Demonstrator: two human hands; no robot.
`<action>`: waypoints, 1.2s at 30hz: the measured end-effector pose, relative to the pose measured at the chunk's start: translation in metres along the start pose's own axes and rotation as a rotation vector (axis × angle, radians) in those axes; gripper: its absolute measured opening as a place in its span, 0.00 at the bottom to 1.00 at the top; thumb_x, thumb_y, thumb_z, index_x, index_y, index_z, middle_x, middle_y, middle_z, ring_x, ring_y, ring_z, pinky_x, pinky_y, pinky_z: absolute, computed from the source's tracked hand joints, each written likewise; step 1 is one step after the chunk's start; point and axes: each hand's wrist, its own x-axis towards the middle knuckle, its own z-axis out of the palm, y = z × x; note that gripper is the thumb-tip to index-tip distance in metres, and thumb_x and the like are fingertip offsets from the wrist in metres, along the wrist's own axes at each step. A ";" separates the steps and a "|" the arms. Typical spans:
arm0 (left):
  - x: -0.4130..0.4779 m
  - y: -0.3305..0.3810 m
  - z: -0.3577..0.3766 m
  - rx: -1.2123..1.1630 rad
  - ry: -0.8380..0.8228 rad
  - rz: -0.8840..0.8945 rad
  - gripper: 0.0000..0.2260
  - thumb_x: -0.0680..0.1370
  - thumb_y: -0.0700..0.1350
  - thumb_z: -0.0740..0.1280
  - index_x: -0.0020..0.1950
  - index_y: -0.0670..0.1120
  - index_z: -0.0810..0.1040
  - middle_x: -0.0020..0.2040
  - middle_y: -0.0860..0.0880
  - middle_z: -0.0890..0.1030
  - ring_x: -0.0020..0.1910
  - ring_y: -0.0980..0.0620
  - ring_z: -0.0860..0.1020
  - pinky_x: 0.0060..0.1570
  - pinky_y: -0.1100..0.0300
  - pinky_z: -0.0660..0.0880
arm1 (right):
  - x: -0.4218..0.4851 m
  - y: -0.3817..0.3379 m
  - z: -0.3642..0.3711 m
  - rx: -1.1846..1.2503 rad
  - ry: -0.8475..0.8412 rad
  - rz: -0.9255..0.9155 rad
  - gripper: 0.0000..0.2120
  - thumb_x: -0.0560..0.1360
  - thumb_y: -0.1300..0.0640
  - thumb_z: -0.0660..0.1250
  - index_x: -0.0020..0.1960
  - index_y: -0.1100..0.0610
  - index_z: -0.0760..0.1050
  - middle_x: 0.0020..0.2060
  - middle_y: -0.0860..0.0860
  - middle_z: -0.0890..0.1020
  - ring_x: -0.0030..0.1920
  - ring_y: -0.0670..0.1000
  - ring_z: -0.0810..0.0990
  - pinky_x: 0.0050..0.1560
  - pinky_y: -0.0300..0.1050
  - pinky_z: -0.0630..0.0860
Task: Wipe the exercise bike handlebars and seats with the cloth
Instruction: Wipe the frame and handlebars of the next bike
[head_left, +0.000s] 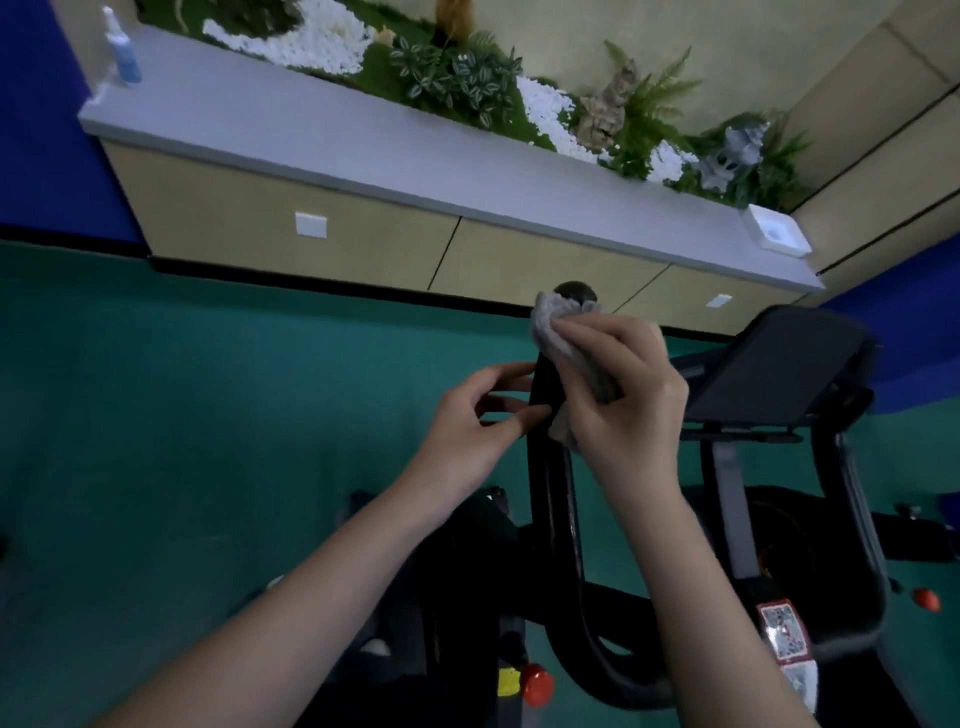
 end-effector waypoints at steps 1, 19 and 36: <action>-0.004 -0.004 0.003 -0.009 0.030 -0.006 0.14 0.74 0.38 0.70 0.56 0.52 0.77 0.53 0.52 0.81 0.48 0.57 0.79 0.50 0.62 0.77 | -0.005 0.003 -0.001 -0.011 -0.051 -0.040 0.06 0.74 0.65 0.71 0.50 0.63 0.83 0.48 0.51 0.81 0.50 0.54 0.79 0.53 0.42 0.74; -0.031 -0.023 0.030 -0.194 0.245 -0.037 0.14 0.72 0.39 0.72 0.57 0.47 0.79 0.52 0.52 0.81 0.41 0.61 0.78 0.44 0.70 0.74 | 0.037 0.023 -0.013 -0.042 -0.545 -0.592 0.05 0.76 0.64 0.69 0.49 0.63 0.83 0.44 0.55 0.84 0.49 0.57 0.80 0.55 0.48 0.75; -0.029 -0.025 0.032 -0.322 0.255 -0.050 0.14 0.71 0.34 0.72 0.54 0.46 0.79 0.48 0.50 0.82 0.39 0.60 0.79 0.43 0.69 0.76 | 0.014 0.028 -0.009 -0.023 -0.462 -0.534 0.10 0.78 0.64 0.63 0.52 0.67 0.82 0.48 0.58 0.83 0.55 0.57 0.78 0.63 0.41 0.70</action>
